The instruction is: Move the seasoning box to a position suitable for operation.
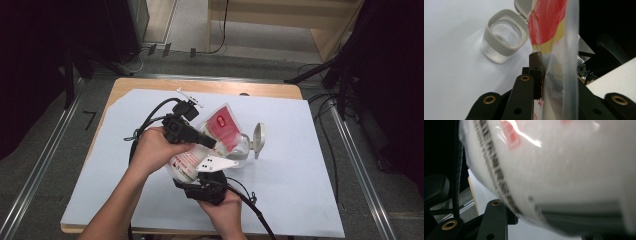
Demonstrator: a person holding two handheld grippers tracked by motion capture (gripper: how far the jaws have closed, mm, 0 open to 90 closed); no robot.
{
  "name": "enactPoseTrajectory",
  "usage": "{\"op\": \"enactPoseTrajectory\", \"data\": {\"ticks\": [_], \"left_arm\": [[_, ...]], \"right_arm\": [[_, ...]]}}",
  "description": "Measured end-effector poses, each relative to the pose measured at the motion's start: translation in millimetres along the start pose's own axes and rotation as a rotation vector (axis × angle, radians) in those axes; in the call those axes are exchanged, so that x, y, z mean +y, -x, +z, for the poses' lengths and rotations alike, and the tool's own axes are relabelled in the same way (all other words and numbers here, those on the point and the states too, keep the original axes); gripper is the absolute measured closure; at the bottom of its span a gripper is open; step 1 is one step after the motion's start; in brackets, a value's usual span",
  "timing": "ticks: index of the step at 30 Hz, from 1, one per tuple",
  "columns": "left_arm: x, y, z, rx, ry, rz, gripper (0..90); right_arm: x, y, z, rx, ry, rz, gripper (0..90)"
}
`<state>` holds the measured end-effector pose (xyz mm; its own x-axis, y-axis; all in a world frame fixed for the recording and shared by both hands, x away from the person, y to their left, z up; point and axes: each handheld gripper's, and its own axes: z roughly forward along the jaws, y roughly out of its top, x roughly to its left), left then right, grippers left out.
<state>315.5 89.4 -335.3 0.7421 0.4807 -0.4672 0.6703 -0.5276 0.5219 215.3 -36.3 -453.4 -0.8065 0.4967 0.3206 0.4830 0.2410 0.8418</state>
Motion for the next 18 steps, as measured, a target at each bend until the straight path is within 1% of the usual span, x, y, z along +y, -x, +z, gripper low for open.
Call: {"op": "enactPoseTrajectory", "data": {"ticks": [1,3,4,5,7,9,10,11,12,13,14,15,16,18], "left_arm": [[1.2,0.0,3.0,-0.007,-0.011,0.001,84.3],[1.6,0.3,4.8,-0.003,-0.017,0.005,82.2],[1.9,-0.1,7.0,-0.004,-0.018,0.002,80.8],[1.9,-0.1,7.0,-0.004,-0.018,0.002,80.2],[2.1,-1.1,7.4,-0.007,-0.018,0.002,79.2],[1.8,-1.1,6.3,-0.003,-0.01,0.002,77.5],[1.4,-0.7,4.9,-0.004,-0.003,-0.012,75.0],[1.4,-0.7,4.9,-0.004,-0.003,-0.012,74.5],[1.1,-0.8,3.2,-0.002,0.005,-0.011,74.5],[1.2,-0.1,1.8,-0.002,0.001,-0.011,73.8],[1.1,1.6,-0.2,0.007,0.001,-0.012,73.1],[1.1,1.6,-0.2,0.007,0.001,-0.012,72.7],[0.6,4.2,-4.6,0.02,0.003,-0.015,71.9],[0.5,5.2,-7.5,0.02,0.004,-0.021,69.7]], "right_arm": [[0.1,0.5,0.5,-0.001,-0.003,0.006,57.7],[-0.1,1.1,0.9,0.0,-0.004,0.015,59.0],[-0.7,2.0,1.4,0.019,0.001,0.036,60.4],[-0.8,2.2,1.2,0.027,0.005,0.044,61.2],[-0.7,2.4,0.6,0.032,0.012,0.045,61.9],[-0.4,4.0,-0.2,0.055,0.033,0.071,62.2],[-0.3,6.7,-1.1,0.069,0.046,0.097,62.2],[-0.3,6.7,-1.1,0.069,0.046,0.097,62.2],[-0.2,7.8,-1.9,0.075,0.048,0.108,62.2],[-0.3,9.7,-2.2,0.088,0.06,0.122,62.2],[-0.2,10.1,-2.9,0.088,0.062,0.118,62.2],[-0.2,10.1,-2.9,0.088,0.062,0.118,62.2],[-0.3,9.1,-2.8,0.08,0.06,0.106,62.2],[-0.4,9.5,-2.6,0.083,0.069,0.101,62.2]]}}
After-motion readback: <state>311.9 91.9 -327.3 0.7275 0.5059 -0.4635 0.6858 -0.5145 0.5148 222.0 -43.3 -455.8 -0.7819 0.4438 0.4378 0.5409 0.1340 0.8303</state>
